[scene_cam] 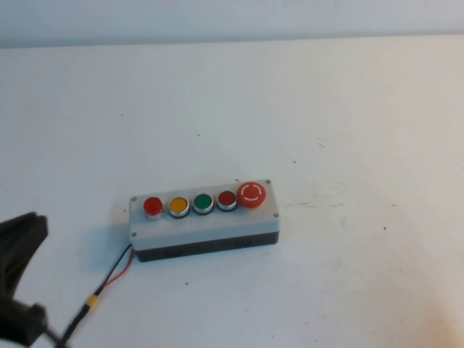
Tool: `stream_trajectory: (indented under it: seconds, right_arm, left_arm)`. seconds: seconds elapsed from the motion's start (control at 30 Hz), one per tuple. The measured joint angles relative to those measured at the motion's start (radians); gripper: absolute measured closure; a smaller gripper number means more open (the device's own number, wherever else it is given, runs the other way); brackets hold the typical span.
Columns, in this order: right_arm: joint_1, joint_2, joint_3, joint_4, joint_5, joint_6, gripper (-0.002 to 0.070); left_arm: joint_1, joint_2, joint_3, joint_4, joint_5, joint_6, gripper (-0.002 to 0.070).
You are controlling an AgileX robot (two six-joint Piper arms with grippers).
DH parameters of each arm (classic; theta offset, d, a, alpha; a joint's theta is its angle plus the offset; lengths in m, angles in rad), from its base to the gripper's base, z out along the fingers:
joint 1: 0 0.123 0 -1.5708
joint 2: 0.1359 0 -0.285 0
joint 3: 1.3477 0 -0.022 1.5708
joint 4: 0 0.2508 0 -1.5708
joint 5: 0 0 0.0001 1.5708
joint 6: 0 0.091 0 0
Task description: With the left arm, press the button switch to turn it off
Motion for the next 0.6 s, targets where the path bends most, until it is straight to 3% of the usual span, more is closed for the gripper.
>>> stream_trajectory:
  seconds: [0.2, 0.3, 0.6]
  right_arm:
    - [0.000, 0.000, 0.000, 0.000, 0.000, 0.000, 0.0692]
    - [0.000, 0.000, 0.000, 0.000, 0.000, 0.000, 0.0692]
    - [0.000, -0.001, 0.000, 0.000, 0.002, 0.000, 0.0692]
  left_arm:
    - [0.000, -0.376, 0.118, 0.002, -0.011, 0.001, 0.0677]
    - [0.000, -0.521, 0.224, 0.018, -0.097, 0.003, 0.0677]
    - [0.000, -0.502, 0.497, 0.032, -0.505, 0.000, 0.0677]
